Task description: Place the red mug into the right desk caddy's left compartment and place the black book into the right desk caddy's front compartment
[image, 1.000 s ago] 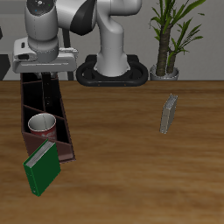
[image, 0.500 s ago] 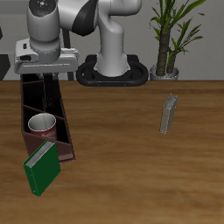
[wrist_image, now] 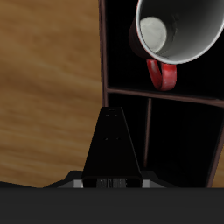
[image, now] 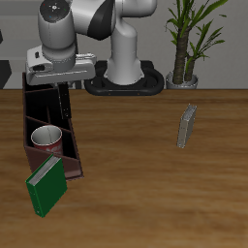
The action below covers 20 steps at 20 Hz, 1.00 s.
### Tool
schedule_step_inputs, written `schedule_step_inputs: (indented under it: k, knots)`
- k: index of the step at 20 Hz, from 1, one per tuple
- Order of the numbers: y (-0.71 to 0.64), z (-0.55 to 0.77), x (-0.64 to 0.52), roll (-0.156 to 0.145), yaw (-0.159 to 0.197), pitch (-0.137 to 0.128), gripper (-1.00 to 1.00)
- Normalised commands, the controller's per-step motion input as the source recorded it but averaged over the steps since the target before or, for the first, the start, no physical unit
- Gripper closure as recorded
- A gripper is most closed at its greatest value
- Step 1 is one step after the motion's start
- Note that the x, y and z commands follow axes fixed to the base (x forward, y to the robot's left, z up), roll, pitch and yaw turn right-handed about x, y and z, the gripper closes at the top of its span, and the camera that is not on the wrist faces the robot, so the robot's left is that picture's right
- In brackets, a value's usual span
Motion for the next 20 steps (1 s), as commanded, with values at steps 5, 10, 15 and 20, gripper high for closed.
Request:
schedule_step_inputs:
  k: [5,10,15,20]
  knots:
    - [0.08,0.15,-0.07,-0.001,0.007,-0.023,1.00]
    - [0.10,0.23,-0.10,0.018,0.008,-0.024,1.00]
    - [0.06,0.15,-0.02,0.007,0.010,-0.024,1.00]
    - [-0.22,0.03,0.10,-0.041,-0.006,-0.004,1.00]
